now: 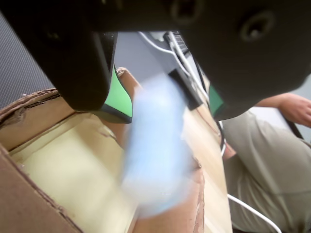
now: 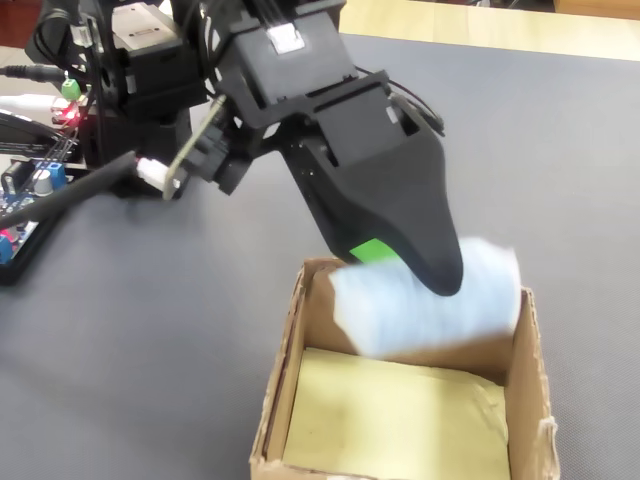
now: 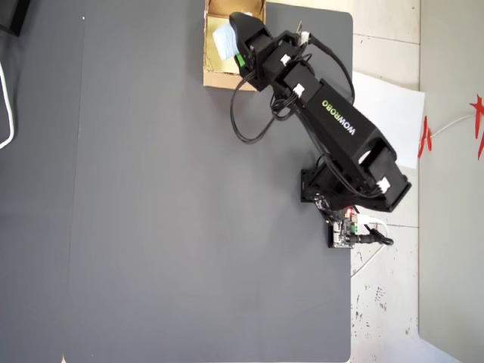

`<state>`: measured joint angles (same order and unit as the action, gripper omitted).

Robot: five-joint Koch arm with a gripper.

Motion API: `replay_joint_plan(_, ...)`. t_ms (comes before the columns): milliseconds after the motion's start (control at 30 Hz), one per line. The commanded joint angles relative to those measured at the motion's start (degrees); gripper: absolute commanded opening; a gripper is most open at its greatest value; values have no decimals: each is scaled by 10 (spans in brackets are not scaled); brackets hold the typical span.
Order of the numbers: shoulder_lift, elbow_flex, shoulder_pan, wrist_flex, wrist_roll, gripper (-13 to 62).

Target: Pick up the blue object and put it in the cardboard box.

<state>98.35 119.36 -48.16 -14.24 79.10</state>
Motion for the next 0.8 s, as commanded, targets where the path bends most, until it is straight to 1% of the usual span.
replay_joint_plan(0, 15, -14, 0, 11, 7, 334)
replay_joint_plan(200, 33, -7, 4, 18, 10, 337)
replay_joint_plan(300, 55, 14, 23, 54, 11, 337)
replay_joint_plan(533, 138, 105, 122, 172, 37, 338)
replay_joint_plan(767, 217, 208, 249, 237, 38, 337)
